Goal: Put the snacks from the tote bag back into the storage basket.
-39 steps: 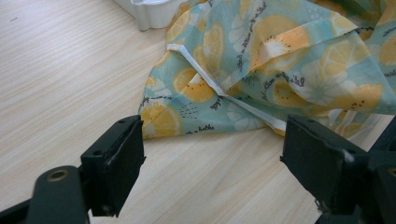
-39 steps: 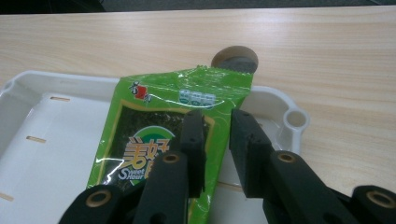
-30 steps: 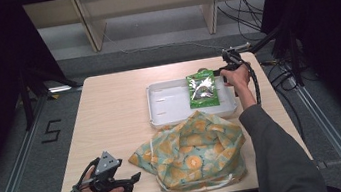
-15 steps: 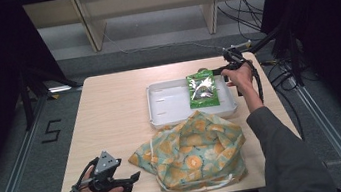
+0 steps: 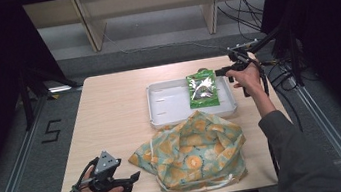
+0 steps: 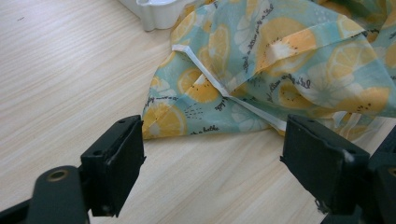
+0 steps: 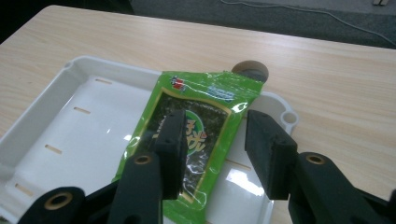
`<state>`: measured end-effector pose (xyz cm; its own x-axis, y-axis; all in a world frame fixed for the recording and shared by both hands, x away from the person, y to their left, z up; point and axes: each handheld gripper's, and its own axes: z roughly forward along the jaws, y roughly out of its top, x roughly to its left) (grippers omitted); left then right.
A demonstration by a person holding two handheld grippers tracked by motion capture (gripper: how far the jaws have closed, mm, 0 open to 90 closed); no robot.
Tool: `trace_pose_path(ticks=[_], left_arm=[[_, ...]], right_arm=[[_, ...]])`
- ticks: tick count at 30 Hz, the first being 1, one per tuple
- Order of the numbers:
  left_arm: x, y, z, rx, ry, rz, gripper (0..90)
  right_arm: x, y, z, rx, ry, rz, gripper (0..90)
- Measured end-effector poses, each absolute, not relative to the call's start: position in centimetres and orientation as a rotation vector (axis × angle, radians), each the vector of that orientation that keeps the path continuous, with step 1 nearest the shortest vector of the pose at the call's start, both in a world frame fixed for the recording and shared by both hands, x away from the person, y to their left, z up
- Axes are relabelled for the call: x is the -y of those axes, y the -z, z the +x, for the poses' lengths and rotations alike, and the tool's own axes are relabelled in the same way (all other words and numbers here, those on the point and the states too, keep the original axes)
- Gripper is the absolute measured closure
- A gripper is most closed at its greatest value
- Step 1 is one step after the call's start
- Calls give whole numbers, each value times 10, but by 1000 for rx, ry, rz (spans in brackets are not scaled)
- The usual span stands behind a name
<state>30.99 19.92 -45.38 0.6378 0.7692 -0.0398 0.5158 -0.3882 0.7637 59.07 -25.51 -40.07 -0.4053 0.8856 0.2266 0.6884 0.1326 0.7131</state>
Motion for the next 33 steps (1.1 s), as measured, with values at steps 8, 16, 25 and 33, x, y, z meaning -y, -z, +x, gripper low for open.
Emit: trace_pose_path(ticks=[8,16,25,33], left_arm=[[-199,454,310,-996,-408,2081,204],[-200,454,310,-997,-409,2081,203],[-200,453,310,-1003,-403,2085,203],[-200,454,310,-1009,-404,2076,203]], right_arm=[[253,392,577,-2196,-1164,1479,557],[248,386,565,-2257,-1238,1374,527],[243,386,549,-2259,-1232,1323,504],[250,388,533,-2253,-1216,1298,486]])
